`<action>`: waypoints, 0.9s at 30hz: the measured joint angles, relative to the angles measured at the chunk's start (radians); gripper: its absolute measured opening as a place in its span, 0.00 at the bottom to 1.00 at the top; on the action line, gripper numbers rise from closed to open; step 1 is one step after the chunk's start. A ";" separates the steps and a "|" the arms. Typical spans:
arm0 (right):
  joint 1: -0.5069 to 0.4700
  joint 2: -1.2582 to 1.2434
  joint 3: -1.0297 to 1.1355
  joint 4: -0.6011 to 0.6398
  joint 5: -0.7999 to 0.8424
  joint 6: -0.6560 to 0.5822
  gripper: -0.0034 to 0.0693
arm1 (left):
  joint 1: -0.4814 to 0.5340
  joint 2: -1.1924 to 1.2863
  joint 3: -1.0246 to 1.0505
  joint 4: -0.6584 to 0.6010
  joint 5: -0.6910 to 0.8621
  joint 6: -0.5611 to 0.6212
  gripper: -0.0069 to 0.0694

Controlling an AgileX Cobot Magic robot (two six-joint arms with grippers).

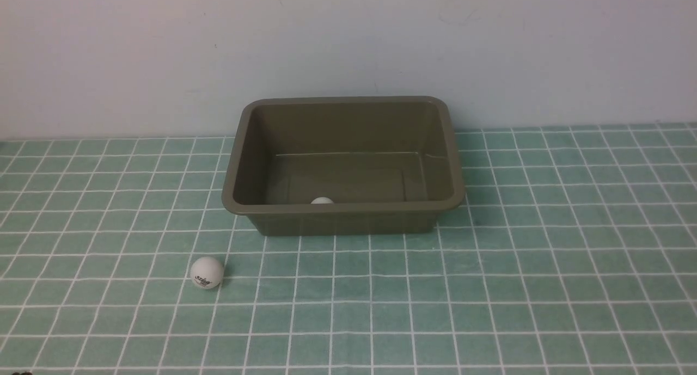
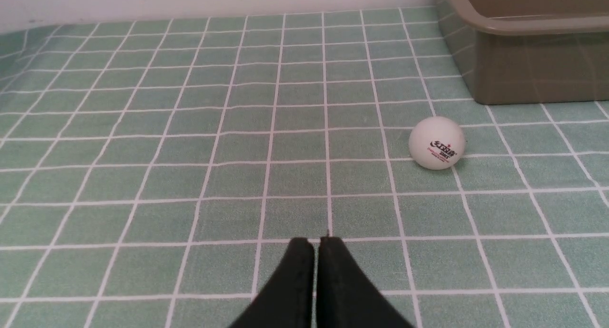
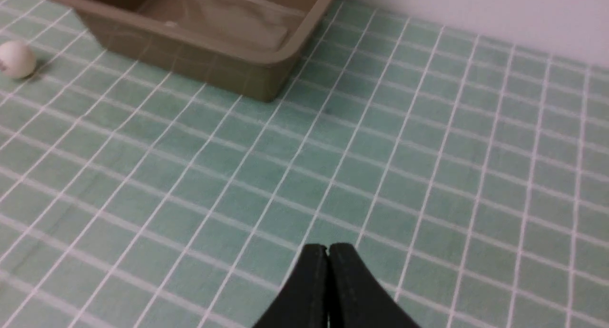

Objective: Put the table tennis balls in the box on the green coffee tablecloth.
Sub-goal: 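Reach for and grasp a ping pong ball on the table beside the basket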

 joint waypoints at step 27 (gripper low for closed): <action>-0.036 -0.208 0.344 0.032 -0.195 0.000 0.02 | 0.000 0.000 0.000 0.000 0.000 0.000 0.09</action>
